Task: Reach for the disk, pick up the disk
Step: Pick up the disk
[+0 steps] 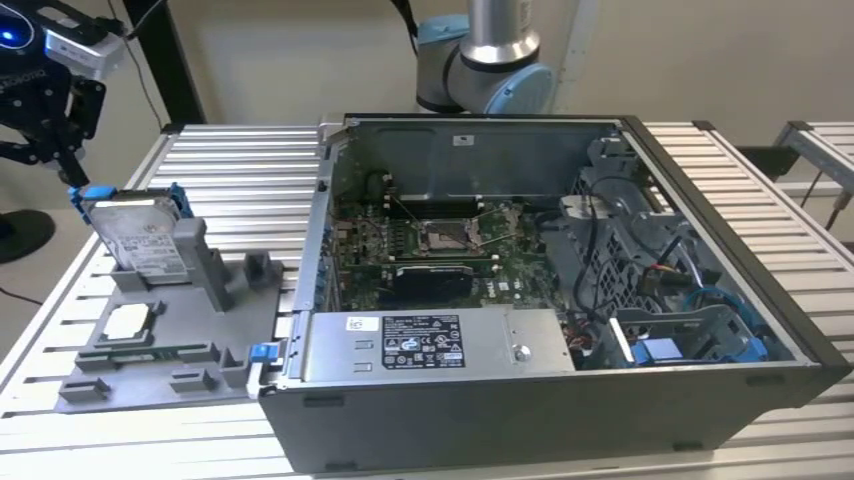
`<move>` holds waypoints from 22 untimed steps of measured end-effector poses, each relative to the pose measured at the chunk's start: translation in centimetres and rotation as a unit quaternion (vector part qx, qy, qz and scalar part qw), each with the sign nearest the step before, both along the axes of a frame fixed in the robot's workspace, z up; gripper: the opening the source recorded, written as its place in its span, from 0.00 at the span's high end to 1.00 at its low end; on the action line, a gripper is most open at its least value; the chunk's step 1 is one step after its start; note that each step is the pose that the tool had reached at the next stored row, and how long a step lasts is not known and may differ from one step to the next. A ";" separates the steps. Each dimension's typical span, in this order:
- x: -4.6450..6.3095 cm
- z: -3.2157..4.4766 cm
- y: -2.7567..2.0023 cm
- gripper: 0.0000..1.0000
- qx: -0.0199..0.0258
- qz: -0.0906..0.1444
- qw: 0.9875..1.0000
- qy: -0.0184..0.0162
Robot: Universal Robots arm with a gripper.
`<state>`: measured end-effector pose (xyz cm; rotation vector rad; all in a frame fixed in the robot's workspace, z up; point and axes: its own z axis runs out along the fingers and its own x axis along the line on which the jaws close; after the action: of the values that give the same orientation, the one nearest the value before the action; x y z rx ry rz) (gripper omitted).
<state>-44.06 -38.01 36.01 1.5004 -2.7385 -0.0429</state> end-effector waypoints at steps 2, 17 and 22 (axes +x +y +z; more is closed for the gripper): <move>0.0 0.00 0.01 1.00 0.000 0.012 1.000 0.000; 0.0 0.00 0.03 1.00 -0.001 0.145 0.989 0.000; 0.0 0.00 0.06 1.00 -0.002 0.183 0.983 -0.003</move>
<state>-44.06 -37.95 36.01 1.9753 -2.4166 -0.0274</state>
